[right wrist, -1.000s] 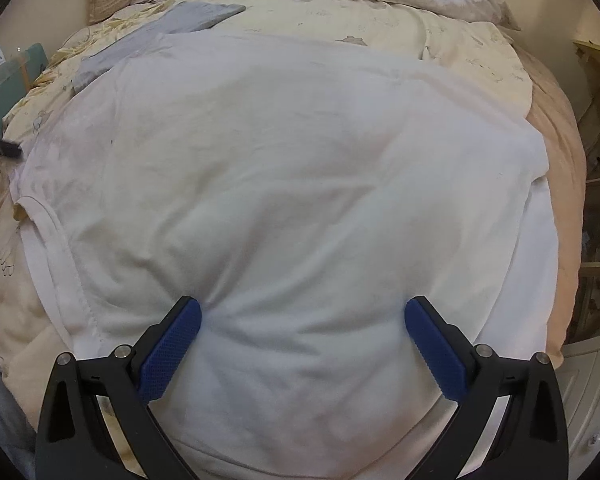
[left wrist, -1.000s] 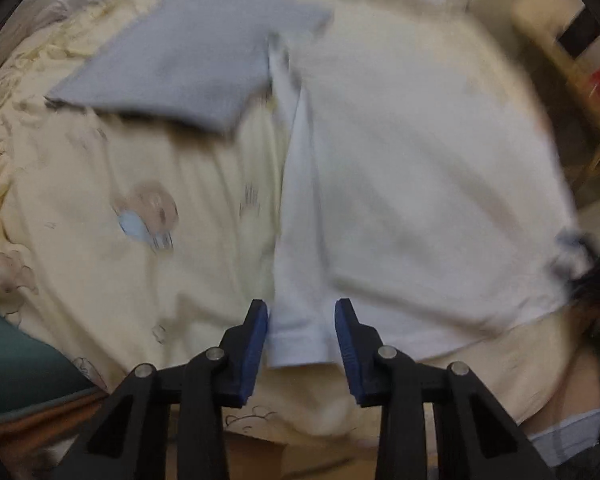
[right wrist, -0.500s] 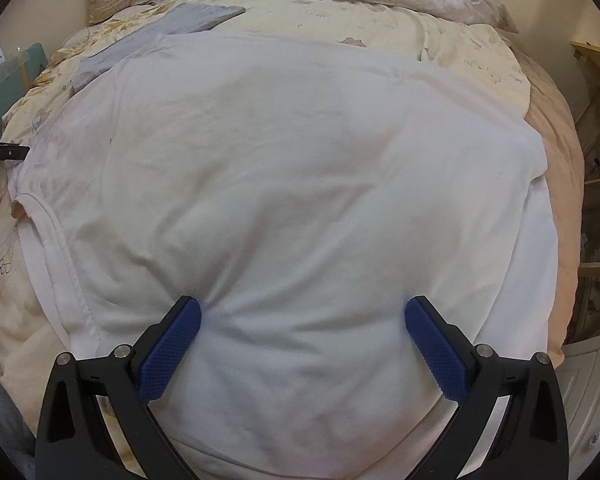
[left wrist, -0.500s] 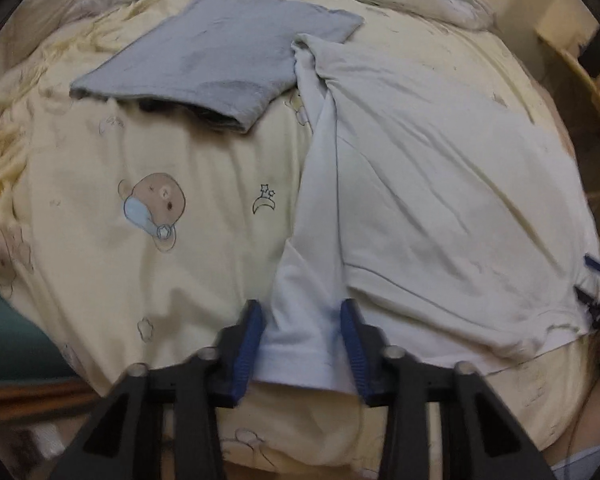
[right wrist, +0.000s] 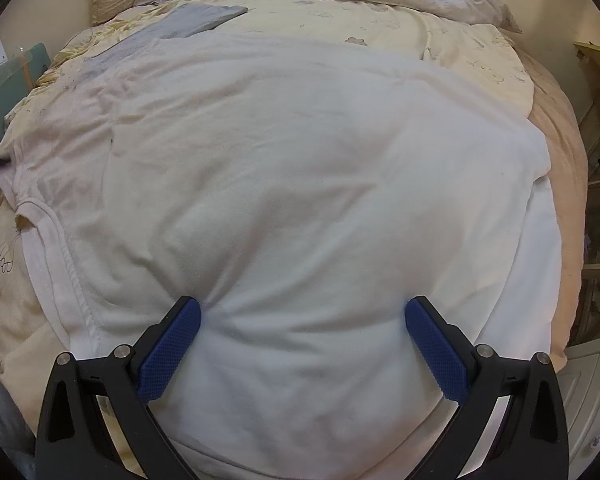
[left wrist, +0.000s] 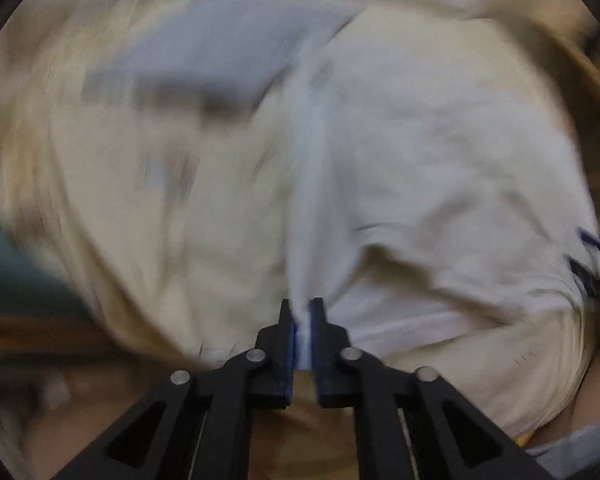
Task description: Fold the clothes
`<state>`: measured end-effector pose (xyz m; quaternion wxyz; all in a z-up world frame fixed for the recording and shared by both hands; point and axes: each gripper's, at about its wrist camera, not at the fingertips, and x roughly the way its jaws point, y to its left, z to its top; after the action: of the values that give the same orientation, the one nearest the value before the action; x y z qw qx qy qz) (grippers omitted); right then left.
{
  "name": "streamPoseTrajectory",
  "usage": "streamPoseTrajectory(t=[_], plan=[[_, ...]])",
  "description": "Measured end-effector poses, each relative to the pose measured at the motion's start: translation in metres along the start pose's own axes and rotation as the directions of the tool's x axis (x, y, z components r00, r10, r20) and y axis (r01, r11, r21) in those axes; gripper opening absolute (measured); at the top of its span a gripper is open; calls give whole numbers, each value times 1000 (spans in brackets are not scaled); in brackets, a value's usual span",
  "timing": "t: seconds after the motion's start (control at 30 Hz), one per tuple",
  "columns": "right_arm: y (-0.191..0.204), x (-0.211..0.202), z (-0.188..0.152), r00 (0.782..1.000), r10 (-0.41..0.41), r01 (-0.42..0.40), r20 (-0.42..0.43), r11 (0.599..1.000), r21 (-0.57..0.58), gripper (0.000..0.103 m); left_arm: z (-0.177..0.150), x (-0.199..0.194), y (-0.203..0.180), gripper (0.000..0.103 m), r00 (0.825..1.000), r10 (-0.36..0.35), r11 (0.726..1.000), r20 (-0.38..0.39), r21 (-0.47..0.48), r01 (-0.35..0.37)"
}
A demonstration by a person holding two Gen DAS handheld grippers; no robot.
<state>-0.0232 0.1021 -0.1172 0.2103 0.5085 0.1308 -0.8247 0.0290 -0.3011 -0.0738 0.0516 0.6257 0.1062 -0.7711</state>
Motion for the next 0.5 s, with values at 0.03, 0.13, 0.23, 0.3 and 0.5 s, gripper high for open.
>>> streamPoseTrajectory(t=[0.03, 0.13, 0.23, 0.3, 0.5], plan=[[0, 0, 0, 1000, -1, 1, 0, 1000, 0, 103, 3, 5, 5, 16, 1000, -15, 999, -22, -31, 14], [-2, 0, 1, 1000, -5, 5, 0, 1000, 0, 103, 9, -5, 1, 21, 1000, -15, 1000, 9, 1, 15], [-6, 5, 11, 1000, -8, 8, 1, 1000, -1, 103, 18, -24, 4, 26, 994, -81, 997, 79, 18, 80], [-7, 7, 12, 1000, -8, 8, 3, 1000, 0, 103, 32, -42, 10, 37, 972, -143, 990, 188, 22, 142], [13, 4, 8, 1000, -11, 11, 4, 1000, -4, 103, 109, -25, 0, 33, 925, -157, 986, 347, 106, 128]])
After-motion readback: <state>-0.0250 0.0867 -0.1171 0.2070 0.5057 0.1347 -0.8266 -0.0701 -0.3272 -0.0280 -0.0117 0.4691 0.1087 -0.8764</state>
